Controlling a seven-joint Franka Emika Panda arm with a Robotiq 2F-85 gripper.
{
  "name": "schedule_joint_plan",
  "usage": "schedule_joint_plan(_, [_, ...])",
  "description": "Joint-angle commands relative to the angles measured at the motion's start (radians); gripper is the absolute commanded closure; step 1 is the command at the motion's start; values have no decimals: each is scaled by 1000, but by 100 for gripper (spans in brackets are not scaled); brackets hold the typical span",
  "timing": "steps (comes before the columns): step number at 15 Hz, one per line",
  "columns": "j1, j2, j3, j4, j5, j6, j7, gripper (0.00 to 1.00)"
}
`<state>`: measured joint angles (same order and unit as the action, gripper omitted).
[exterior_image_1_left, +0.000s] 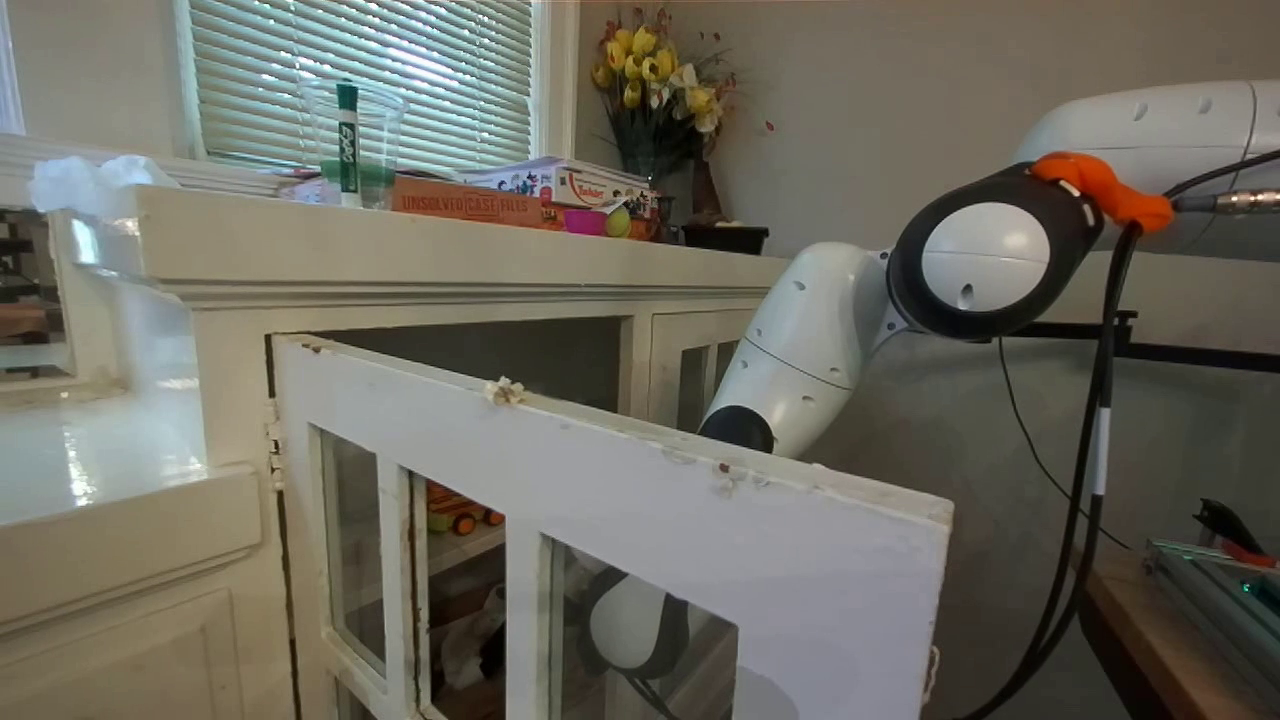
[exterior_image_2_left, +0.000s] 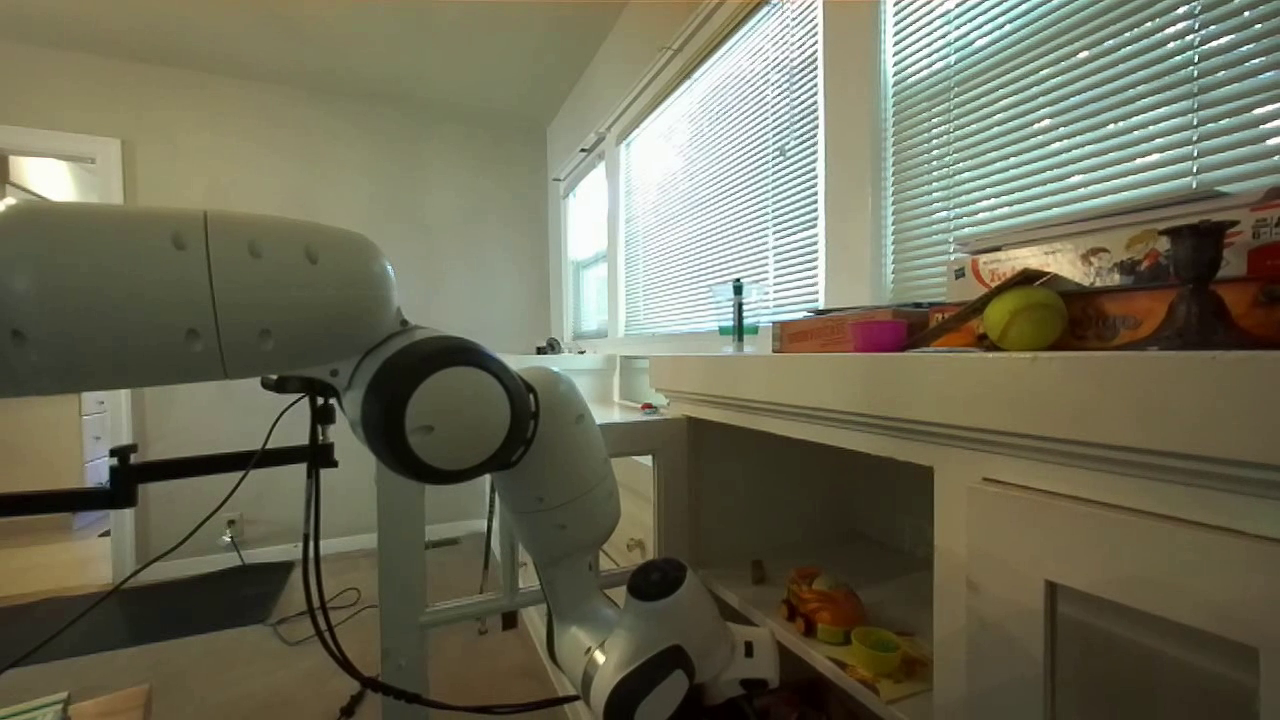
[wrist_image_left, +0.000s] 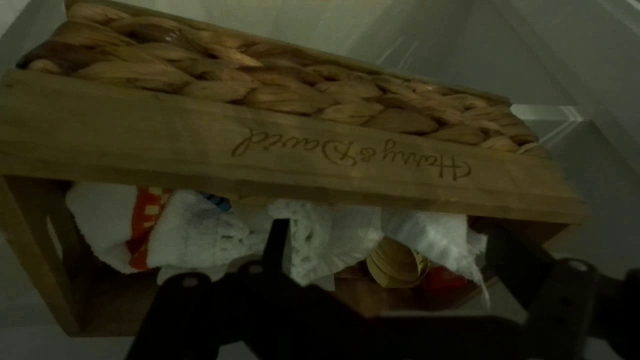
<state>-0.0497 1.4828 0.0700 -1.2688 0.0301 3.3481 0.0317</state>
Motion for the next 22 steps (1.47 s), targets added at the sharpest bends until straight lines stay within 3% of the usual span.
schedule_joint_plan(1, [-27, 13, 36, 33, -36, -50, -26, 25])
schedule_joint_plan(2, [-30, 13, 40, 35, -37, -57, -30, 26])
schedule_joint_plan(12, [-43, 16, 39, 41, -32, -56, -41, 96])
schedule_joint_plan(22, [8, 16, -18, 53, -9, 12, -26, 100])
